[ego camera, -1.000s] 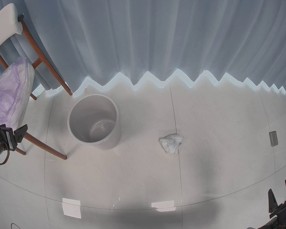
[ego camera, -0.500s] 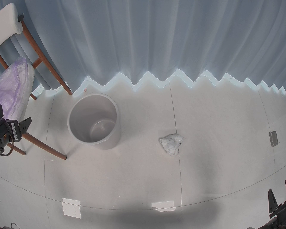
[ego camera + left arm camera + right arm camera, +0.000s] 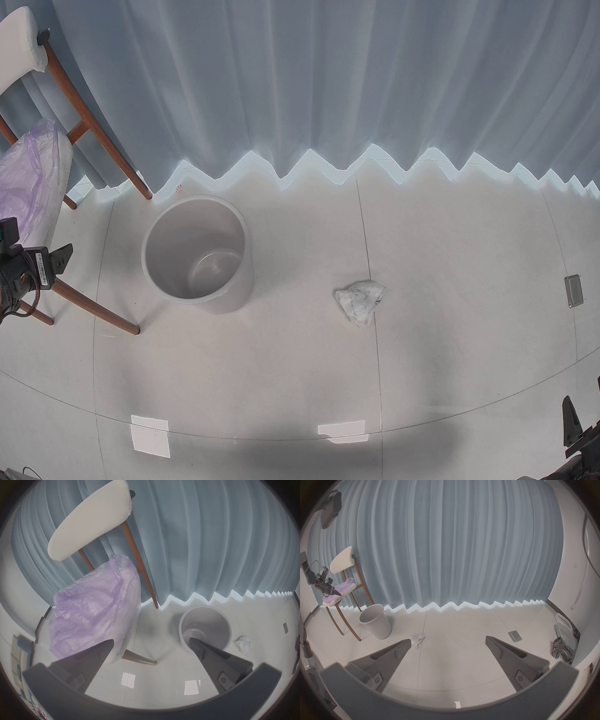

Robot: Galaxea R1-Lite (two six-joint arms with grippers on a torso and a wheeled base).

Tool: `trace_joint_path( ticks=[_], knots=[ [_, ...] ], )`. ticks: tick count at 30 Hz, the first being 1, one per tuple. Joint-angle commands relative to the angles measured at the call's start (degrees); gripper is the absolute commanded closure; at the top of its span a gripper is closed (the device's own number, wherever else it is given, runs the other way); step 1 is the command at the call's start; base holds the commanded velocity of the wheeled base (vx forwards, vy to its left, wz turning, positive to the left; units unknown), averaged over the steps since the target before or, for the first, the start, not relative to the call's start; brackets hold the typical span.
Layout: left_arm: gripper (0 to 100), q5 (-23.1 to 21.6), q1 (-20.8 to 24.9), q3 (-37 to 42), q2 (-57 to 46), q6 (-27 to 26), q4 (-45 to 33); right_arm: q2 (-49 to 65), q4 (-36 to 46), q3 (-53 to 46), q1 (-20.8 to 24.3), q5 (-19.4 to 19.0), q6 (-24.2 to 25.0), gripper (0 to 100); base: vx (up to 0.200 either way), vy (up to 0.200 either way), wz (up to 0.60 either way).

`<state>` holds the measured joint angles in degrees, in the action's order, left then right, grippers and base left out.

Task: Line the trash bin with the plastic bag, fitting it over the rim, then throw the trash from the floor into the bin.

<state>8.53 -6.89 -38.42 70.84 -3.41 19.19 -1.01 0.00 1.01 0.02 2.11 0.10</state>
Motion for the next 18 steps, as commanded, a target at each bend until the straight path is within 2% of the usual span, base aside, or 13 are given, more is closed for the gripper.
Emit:
trace_joint_path(
  ticks=[1,14,18],
  knots=[
    [0,-0.3,-0.8,0.0,1.5,0.0,0.4,1.0,0.0,-1.0,0.0,0.0,0.0,0,0.000,0.000,0.00],
    [0,-0.2,-2.0,0.1,4.1,0.1,3.8,1.0,0.0,-1.0,0.1,0.0,0.0,0,0.000,0.000,0.00],
    [0,-0.4,-3.1,0.1,7.3,0.1,7.9,1.0,0.0,-1.0,0.0,0.0,0.0,0,0.000,0.000,0.00]
  ],
)
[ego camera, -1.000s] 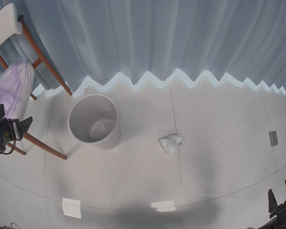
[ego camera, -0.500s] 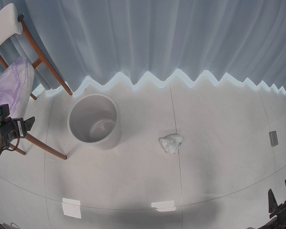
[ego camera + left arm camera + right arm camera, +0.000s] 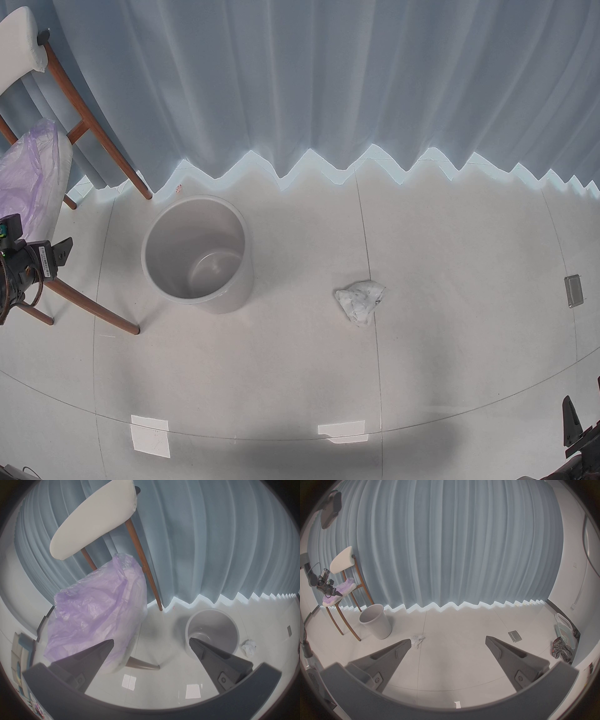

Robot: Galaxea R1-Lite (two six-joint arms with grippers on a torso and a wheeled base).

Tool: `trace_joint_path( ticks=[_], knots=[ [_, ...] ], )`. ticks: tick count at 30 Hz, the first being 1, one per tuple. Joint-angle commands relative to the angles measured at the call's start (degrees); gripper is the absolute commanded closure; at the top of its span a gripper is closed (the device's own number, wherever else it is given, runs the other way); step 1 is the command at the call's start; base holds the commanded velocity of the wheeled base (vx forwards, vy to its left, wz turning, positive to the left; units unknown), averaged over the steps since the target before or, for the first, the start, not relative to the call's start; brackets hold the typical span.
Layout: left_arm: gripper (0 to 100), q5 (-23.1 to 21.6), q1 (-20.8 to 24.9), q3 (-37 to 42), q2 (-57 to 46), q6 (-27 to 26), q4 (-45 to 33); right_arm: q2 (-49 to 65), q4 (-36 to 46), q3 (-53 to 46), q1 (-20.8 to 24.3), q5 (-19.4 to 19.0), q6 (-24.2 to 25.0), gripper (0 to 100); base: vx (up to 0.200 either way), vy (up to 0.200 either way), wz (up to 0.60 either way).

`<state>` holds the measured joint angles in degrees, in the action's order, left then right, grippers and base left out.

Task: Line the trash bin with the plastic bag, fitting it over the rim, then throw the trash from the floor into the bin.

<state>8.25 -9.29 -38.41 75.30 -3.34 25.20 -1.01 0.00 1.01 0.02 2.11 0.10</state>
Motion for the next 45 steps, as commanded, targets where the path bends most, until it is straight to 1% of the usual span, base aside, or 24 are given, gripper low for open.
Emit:
trace_joint_path(
  ticks=[1,4,5,6,9,17,22,24,26,28,30,31,32,34,37,38,39,40,41,45],
  knots=[
    [0,-0.1,-0.8,0.3,3.4,0.1,2.8,1.0,0.0,-1.0,0.0,0.0,0.0,0,0.000,0.000,0.00],
    [0,-1.4,-1.4,1.4,6.3,0.4,8.3,1.0,0.0,-1.0,0.1,0.0,0.0,0,0.000,0.000,0.00],
    [0,-1.4,-1.4,1.4,6.3,0.4,8.3,1.0,0.0,-1.0,0.1,0.0,0.0,0,0.000,0.000,0.00],
    [0,-2.6,-2.2,2.3,7.2,0.3,10.7,1.0,0.0,-1.0,0.0,0.0,0.0,0,0.000,0.000,0.00],
    [0,-3.7,-2.3,2.4,8.0,0.0,12.4,1.0,0.0,-1.0,0.1,0.0,0.0,0,0.000,0.000,0.00],
    [0,-3.7,-2.4,2.1,8.5,-1.1,12.5,1.0,0.0,-1.0,0.0,0.0,0.0,0,0.000,0.000,0.00],
    [0,-6.1,-2.3,2.5,8.5,-3.5,12.6,1.0,0.0,-1.0,0.1,0.0,0.0,0,0.000,0.000,0.00],
    [0,-6.1,-2.3,2.5,8.5,-3.5,12.6,1.0,0.0,-1.0,0.1,0.0,0.0,0,0.000,0.000,0.00],
    [0,-6.6,-2.8,4.1,8.6,-4.5,12.6,1.0,0.0,-1.0,0.0,0.0,0.0,0,0.000,0.000,0.00],
    [0,-6.6,-4.1,4.6,8.8,-5.4,12.7,1.0,0.0,-1.0,0.1,0.0,0.0,0,0.000,0.000,0.00],
    [0,-6.6,-4.2,4.6,8.9,-5.6,12.7,1.0,0.0,-1.0,0.1,0.0,0.0,0,0.000,0.000,0.00],
    [0,-7.3,-5.8,4.4,10.2,-7.4,14.4,1.0,0.0,-1.0,0.1,0.0,0.0,0,0.000,0.000,0.00],
    [0,-7.6,-6.2,4.3,10.6,-7.7,15.1,1.0,0.0,-1.0,0.1,0.0,0.0,0,0.000,0.000,0.00],
    [0,-10.3,-7.9,4.5,12.9,-9.8,20.6,1.0,0.0,-1.0,0.0,0.0,0.0,0,0.000,0.000,0.00],
    [0,-13.2,-8.6,4.9,15.5,-11.4,28.5,1.0,0.0,-1.0,0.1,0.0,0.0,0,0.000,0.000,0.00],
    [0,-13.2,-8.6,4.9,15.5,-11.4,28.5,1.0,0.0,-1.0,0.1,0.0,0.0,0,0.000,0.000,0.00],
    [0,-14.8,-8.0,6.5,16.3,-11.4,33.6,1.0,0.0,-1.0,0.1,0.0,0.0,0,0.000,0.000,0.00],
    [0,-14.8,-8.0,6.5,16.3,-11.4,33.6,1.0,0.0,-1.0,0.1,0.0,0.0,0,0.000,0.000,0.00],
    [0,-16.1,-7.0,7.7,15.9,-11.4,35.1,1.0,0.0,-1.0,0.1,0.0,0.0,0,0.000,0.000,0.00],
    [0,-15.8,-3.5,8.9,15.1,-11.3,35.5,1.0,0.0,-1.0,0.0,0.0,0.0,0,0.000,0.000,0.00]
  ],
)
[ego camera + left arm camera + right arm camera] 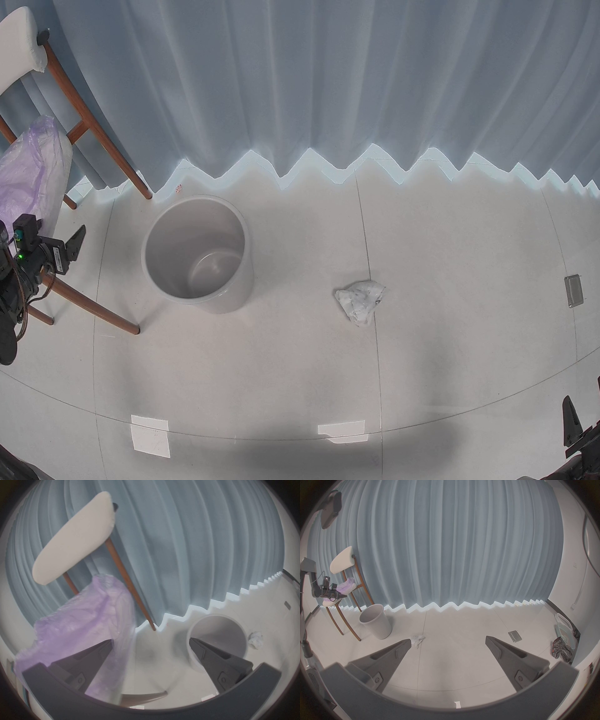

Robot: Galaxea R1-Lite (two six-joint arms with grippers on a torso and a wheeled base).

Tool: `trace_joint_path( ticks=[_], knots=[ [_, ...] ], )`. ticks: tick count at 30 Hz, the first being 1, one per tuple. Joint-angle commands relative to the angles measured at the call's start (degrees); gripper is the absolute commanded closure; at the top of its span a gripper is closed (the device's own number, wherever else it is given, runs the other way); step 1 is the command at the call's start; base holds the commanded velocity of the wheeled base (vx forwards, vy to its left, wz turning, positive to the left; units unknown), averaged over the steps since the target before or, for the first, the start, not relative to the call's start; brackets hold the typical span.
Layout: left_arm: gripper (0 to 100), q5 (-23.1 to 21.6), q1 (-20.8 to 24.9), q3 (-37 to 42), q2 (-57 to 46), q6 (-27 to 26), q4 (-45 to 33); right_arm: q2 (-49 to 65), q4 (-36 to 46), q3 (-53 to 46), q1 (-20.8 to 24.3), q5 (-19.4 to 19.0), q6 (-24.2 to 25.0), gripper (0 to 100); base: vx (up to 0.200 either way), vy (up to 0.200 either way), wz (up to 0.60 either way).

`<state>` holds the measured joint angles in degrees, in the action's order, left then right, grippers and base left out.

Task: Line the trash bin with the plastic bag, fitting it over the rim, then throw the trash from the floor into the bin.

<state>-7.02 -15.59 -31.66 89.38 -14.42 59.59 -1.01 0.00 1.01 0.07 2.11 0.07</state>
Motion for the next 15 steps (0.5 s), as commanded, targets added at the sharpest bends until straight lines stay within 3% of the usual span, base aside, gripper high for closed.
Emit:
trace_joint_path(
  ticks=[1,15],
  knots=[
    [0,-0.4,3.0,2.3,0.9,-0.3,1.1,1.0,0.0,-1.0,0.0,0.0,0.0,0,0.000,0.000,0.00],
    [0,-0.4,5.7,2.4,-8.9,-0.5,0.7,1.0,0.0,-1.0,0.0,0.0,0.0,0,0.000,0.000,0.00]
  ],
)
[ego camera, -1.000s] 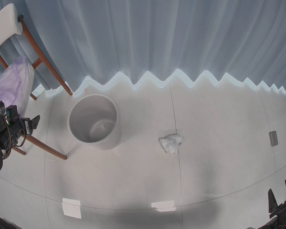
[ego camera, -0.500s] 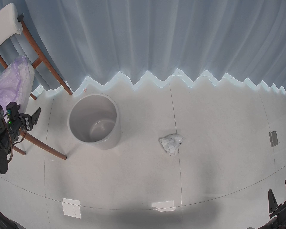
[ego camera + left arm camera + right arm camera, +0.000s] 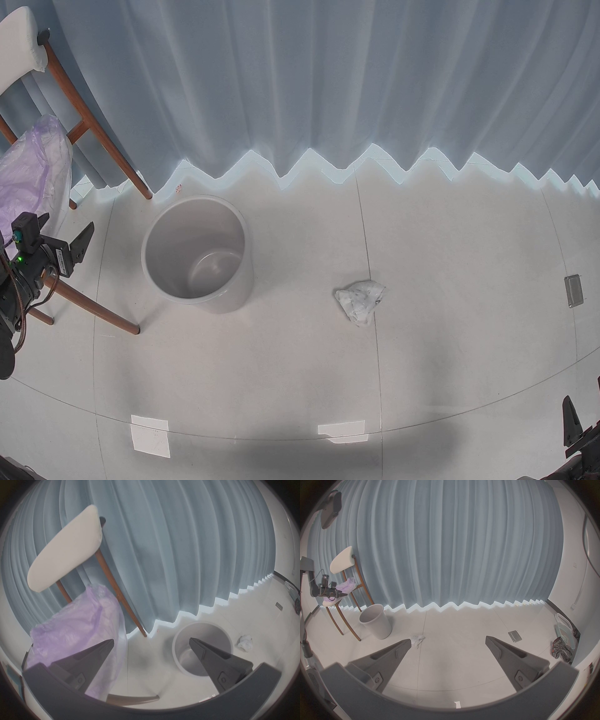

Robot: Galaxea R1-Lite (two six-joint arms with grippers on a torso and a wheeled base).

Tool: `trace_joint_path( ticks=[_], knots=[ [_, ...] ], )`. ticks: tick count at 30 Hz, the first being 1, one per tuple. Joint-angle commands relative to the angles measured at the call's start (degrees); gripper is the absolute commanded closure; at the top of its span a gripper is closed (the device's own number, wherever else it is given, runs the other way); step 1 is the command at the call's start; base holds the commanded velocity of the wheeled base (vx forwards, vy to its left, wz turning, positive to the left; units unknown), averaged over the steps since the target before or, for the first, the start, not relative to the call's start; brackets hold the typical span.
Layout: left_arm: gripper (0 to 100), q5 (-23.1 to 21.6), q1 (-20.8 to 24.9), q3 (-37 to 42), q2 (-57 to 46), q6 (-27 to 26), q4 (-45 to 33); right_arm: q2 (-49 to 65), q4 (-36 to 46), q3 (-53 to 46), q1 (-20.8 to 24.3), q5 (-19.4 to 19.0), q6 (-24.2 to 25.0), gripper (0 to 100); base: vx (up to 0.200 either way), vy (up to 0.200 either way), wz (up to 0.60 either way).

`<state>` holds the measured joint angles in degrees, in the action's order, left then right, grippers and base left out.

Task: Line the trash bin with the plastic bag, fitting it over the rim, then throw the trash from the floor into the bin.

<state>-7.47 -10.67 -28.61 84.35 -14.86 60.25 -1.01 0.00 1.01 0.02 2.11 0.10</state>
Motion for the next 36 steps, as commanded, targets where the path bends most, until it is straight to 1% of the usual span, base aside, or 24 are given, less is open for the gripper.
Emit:
trace_joint_path(
  ticks=[1,2,4,5,6,8,9,13,15,16,17,19,24,31,36],
  knots=[
    [0,0.7,0.9,-1.5,-4.7,-0.1,0.0,1.0,0.0,-1.0,0.0,0.0,0.0,0,0.000,0.000,0.00],
    [0,1.7,0.6,-2.1,-5.1,-0.1,0.0,1.0,0.0,-1.0,0.0,0.0,0.0,0,0.000,0.000,0.00],
    [0,5.9,0.2,-3.4,-5.4,-0.1,-0.1,1.0,0.0,-1.0,0.1,0.0,0.0,0,0.000,0.000,0.00],
    [0,6.9,0.1,-3.7,-5.5,-0.1,-0.1,1.0,0.0,-1.0,0.0,0.0,0.0,0,0.000,0.000,0.00],
    [0,9.1,-0.5,-4.6,-5.5,0.0,-0.5,1.0,0.0,-1.0,0.1,0.0,0.0,0,0.000,0.000,0.00],
    [0,10.0,-1.5,-5.0,-5.4,0.0,-0.7,1.0,0.0,-1.0,0.0,0.0,0.0,0,0.000,0.000,0.00],
    [0,10.3,-2.7,-5.4,-5.2,0.0,-1.4,1.0,0.0,-1.0,0.1,0.0,0.0,0,0.000,0.000,0.00],
    [0,10.6,-4.0,-6.4,-4.9,0.5,-3.1,1.0,0.0,-1.0,0.1,0.0,0.0,0,0.000,0.000,0.00],
    [0,10.6,-5.9,-6.1,-4.7,0.5,-4.7,1.0,0.0,-1.0,0.0,0.0,0.0,0,0.000,0.000,0.00],
    [0,10.6,-6.1,-6.0,-4.7,0.4,-4.8,1.0,0.0,-1.0,0.0,0.0,0.0,0,0.000,0.000,0.00],
    [0,10.6,-7.5,-6.0,-4.2,0.4,-6.5,1.0,0.0,-1.0,0.1,0.0,0.0,0,0.000,0.000,0.00],
    [0,10.6,-8.5,-6.5,-3.0,0.4,-7.8,1.0,0.0,-1.0,0.1,0.0,0.0,0,0.000,0.000,0.00],
    [0,10.4,-9.3,-6.9,0.6,0.3,-7.1,1.0,0.0,-1.0,0.0,0.0,0.0,0,0.000,0.000,0.00],
    [0,9.6,-9.4,-6.5,2.8,-0.3,-6.9,1.0,0.0,-1.0,0.1,0.0,0.0,0,0.000,0.000,0.00],
    [0,7.2,-9.3,-6.0,3.5,-1.5,-7.0,1.0,0.0,-1.0,0.0,0.0,0.0,0,0.000,0.000,0.00]
  ],
)
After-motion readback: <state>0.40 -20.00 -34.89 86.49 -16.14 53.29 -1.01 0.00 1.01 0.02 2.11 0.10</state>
